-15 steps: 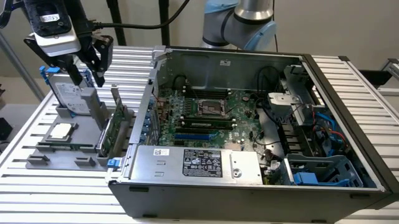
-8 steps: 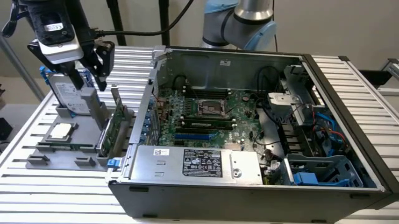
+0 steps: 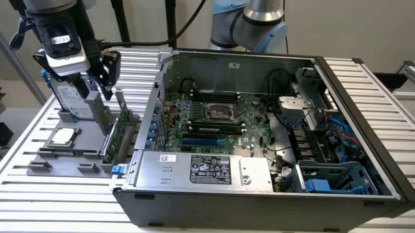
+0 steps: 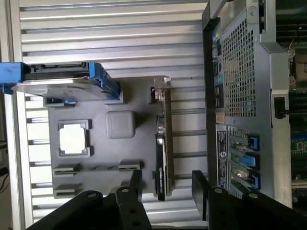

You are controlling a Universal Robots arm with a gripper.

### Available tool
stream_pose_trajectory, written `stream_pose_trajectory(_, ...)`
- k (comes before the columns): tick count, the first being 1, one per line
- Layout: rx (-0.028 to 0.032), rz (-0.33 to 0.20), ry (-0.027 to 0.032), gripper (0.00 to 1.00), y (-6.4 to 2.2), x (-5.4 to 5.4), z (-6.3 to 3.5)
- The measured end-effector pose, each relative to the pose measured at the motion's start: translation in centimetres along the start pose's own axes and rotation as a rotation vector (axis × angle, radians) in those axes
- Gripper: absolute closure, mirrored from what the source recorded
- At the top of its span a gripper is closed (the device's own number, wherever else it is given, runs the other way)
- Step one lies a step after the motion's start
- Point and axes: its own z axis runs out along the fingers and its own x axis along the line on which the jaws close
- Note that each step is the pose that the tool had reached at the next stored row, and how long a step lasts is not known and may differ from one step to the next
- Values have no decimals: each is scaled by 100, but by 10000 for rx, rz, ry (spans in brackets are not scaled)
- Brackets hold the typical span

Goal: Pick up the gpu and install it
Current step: 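Pick up the gpu and move the gpu toward the slot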

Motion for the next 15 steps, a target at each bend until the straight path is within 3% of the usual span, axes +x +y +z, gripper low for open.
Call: stream_pose_trajectory(15, 0, 1, 0, 0, -13, 6, 273)
